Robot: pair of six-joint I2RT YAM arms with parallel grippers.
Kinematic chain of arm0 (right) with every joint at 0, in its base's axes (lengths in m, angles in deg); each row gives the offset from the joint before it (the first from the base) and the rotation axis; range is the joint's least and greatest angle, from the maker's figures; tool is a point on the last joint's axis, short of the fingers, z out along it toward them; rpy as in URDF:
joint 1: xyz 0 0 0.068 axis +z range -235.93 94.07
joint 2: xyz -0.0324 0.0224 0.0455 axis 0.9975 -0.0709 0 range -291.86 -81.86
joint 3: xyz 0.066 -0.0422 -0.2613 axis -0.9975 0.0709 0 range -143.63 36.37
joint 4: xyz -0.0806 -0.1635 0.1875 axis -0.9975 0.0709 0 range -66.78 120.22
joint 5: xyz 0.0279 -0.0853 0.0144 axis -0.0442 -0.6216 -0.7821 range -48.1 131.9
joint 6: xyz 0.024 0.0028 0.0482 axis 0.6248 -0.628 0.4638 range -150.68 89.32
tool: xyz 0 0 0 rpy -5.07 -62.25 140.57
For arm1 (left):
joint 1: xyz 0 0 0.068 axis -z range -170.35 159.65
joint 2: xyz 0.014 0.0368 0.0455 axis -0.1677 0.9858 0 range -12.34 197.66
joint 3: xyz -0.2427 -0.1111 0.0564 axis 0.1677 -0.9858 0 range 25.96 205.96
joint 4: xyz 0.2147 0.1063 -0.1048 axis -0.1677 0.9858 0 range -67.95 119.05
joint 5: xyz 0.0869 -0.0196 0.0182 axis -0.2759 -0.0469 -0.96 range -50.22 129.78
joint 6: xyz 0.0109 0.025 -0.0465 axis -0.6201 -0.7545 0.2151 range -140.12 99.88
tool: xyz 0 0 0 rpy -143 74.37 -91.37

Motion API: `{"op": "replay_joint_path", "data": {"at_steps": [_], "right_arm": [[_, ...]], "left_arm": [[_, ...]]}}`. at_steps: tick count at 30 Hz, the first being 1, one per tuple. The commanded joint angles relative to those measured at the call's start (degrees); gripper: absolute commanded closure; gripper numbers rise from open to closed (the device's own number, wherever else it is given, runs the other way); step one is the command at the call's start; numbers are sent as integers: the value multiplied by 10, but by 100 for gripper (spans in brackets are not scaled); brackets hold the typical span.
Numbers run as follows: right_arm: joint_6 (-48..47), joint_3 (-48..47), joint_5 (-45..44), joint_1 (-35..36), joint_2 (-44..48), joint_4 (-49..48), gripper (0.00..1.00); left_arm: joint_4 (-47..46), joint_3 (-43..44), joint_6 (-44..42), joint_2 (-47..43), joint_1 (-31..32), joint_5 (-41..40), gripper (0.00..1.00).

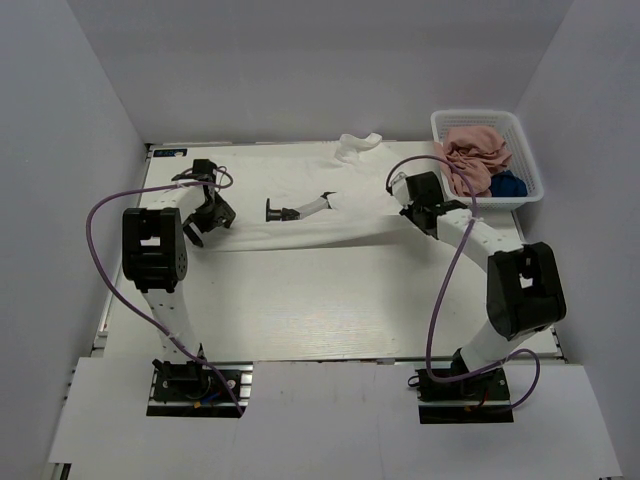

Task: Fold and stack the t-shirts

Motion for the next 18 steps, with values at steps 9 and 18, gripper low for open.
{"op": "replay_joint_path", "data": {"at_steps": [9, 18], "right_arm": [[-77, 8, -27, 2, 72, -63, 100], [64, 113, -57, 4, 63, -47, 100]], "left_arm": [[26, -15, -13, 19, -18, -37, 0], [21, -20, -19, 19, -18, -25, 0]]}}
